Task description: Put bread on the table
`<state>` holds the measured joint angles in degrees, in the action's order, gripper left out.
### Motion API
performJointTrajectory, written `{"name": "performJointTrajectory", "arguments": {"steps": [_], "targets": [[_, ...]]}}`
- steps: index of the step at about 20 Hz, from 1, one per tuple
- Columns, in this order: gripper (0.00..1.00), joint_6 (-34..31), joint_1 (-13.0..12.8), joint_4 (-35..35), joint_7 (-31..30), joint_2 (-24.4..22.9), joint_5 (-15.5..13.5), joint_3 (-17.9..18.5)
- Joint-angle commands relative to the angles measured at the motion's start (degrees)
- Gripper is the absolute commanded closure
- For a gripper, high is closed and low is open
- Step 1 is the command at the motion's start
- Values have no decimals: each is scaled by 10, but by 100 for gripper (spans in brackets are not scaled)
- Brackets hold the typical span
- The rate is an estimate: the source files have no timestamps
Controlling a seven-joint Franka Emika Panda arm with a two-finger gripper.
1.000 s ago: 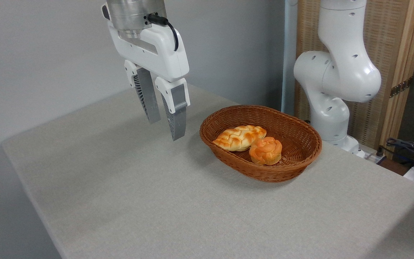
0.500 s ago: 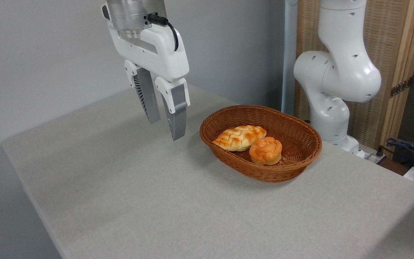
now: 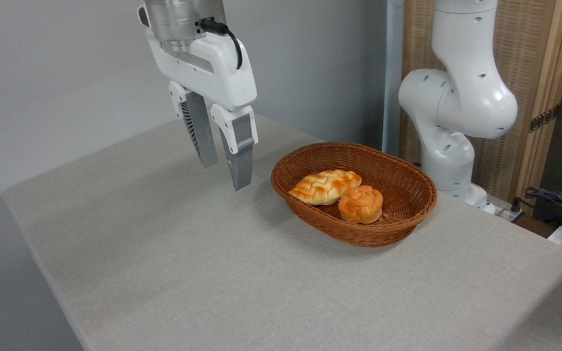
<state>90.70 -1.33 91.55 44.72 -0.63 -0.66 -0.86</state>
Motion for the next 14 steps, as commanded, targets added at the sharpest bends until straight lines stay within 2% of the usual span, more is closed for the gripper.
{"name": "performJointTrajectory", "arguments": {"steps": [1,3,7,14], "targets": [[0,-8,4,-1,5,-2,-9,0],[0,-4,2,13,5,-10,-8,-2],[0,38,2,148,5,-112,-8,8],[0,37,-20,305,18,-214,-8,8]]}}
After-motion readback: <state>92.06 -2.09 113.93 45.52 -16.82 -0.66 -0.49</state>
